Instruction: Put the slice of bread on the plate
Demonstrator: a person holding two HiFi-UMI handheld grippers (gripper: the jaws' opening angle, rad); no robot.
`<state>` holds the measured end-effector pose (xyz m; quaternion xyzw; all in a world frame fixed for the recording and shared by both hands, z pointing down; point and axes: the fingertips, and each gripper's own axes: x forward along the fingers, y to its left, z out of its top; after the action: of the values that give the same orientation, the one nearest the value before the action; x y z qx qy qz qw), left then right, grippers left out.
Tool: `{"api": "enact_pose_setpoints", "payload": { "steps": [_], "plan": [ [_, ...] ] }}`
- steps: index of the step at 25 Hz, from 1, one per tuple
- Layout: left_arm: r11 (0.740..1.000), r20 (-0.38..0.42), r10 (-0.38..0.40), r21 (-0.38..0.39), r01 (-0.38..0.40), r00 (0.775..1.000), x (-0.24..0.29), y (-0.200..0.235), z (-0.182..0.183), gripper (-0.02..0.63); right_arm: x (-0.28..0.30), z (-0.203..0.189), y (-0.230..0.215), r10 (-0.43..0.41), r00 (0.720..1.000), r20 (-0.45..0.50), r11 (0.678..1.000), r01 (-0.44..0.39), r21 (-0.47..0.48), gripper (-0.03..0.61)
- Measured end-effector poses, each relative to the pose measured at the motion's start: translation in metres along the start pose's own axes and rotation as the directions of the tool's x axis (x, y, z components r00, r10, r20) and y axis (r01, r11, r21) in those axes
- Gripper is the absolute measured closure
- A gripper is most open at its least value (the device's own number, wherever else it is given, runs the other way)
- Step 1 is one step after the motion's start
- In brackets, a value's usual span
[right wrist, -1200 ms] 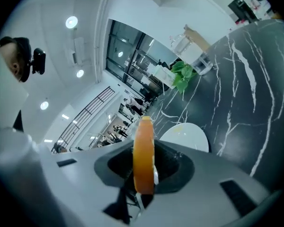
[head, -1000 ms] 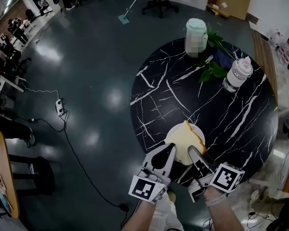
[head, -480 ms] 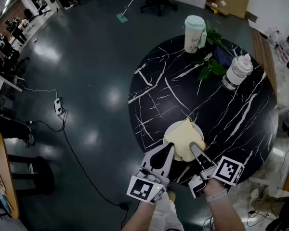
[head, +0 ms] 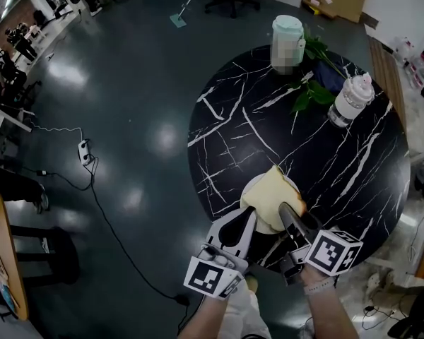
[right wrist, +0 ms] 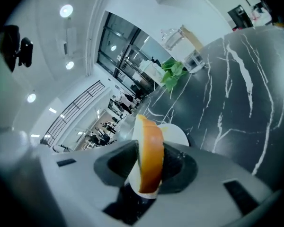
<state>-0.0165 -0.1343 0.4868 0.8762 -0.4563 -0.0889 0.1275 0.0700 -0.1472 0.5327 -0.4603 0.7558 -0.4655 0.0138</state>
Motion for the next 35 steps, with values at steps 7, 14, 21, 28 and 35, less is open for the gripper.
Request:
{"api": "enact_pose_setpoints", "payload": {
  "steps": [7, 14, 21, 28, 35],
  "plan": [
    [1.0, 0.025, -0.002, -0.005, 0.002, 1.0, 0.0, 0.002, 0.008, 0.606, -0.001, 0.005, 0.002, -0.042, 0.999, 0.012, 0.987, 0.043, -0.157, 0.448],
    [1.0, 0.037, -0.007, -0.011, 0.007, 0.999, -0.001, 0.003, 0.012, 0.606, -0.004, 0.007, -0.004, -0.124, 0.992, 0.027, 0.933, 0.126, -0.338, 0.4],
    [1.0, 0.039, -0.008, -0.025, 0.009, 0.999, -0.006, 0.003, 0.011, 0.606, -0.004, 0.007, -0.015, -0.176, 0.984, 0.044, 0.913, 0.179, -0.366, 0.368],
    [0.999, 0.041, -0.006, -0.033, 0.007, 0.999, -0.011, 0.006, 0.011, 0.606, -0.003, 0.008, -0.021, -0.213, 0.975, 0.06, 0.87, 0.217, -0.442, 0.353],
    [0.999, 0.042, -0.007, -0.043, 0.008, 0.999, -0.014, 0.004, 0.01, 0.606, -0.006, 0.011, -0.022, -0.235, 0.965, 0.114, 0.815, 0.259, -0.517, 0.345]
  ]
}}
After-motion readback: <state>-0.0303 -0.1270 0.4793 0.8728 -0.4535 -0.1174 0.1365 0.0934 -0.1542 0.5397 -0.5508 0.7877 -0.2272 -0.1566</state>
